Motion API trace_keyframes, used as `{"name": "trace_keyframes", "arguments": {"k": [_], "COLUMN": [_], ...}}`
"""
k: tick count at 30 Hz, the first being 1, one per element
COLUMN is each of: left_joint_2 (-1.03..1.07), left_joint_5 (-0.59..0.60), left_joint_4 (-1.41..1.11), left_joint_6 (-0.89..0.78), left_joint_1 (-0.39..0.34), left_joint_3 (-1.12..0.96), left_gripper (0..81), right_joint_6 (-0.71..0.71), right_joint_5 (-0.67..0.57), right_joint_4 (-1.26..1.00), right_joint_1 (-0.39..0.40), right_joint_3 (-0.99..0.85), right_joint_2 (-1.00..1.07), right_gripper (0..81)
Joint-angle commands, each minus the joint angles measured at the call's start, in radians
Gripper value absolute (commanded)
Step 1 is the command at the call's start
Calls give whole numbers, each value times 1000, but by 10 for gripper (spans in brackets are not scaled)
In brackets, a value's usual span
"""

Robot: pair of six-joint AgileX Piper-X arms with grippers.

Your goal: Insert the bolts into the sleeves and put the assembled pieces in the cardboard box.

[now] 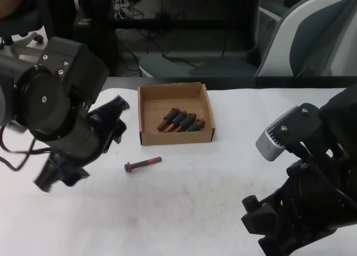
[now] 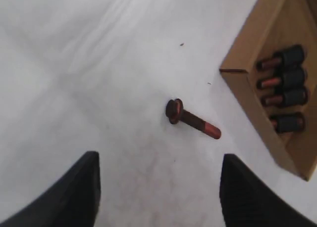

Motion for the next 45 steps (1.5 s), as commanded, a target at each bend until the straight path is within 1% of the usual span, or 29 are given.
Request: {"name": "trace_keyframes", "arguments": {"k": [1, 3, 6, 8, 12, 16, 20, 26, 32, 35, 39, 45], "left_joint_2": [23, 45, 88, 105, 128, 161, 217, 334, 410, 417, 417, 414], "left_joint_5": [60, 85, 138, 127, 59, 26, 4, 6, -46, -62, -56, -23], "left_joint_4": [-32, -50, -70, -81, -87, -99, -182, -212, -169, -121, -82, -27], "left_joint_6": [-164, -212, -296, -371, -488, -544, -605, -600, -590, -549, -484, -498], "left_joint_1": [-15, -27, -53, -71, -90, -90, -90, -88, -81, -71, -54, -61], "left_joint_3": [-12, -12, -12, -12, -14, -14, -20, -141, -269, -291, -294, -294], "left_gripper": [683, 669, 591, 561, 557, 557, 557, 554, 456, 452, 452, 452], "right_joint_6": [1, 1, 1, 4, 9, 9, 9, 9, 9, 9, 7, 0], "right_joint_5": [-7, -11, -41, -55, -60, -76, -99, -100, -113, -113, -113, -113], "right_joint_4": [-6, -6, -6, -5, 5, 12, 13, 17, 16, 16, 16, 16], "right_joint_1": [2, 2, 2, 2, 2, 2, 2, 2, 2, 2, 2, 2], "right_joint_3": [0, 0, 0, 0, 0, 0, 0, 0, 0, 0, 0, 0], "right_joint_2": [-11, -11, -11, -11, -11, -11, -11, -11, -11, -11, -11, -11], "right_gripper": [4, 4, 4, 4, 4, 4, 4, 4, 4, 4, 4, 4]}}
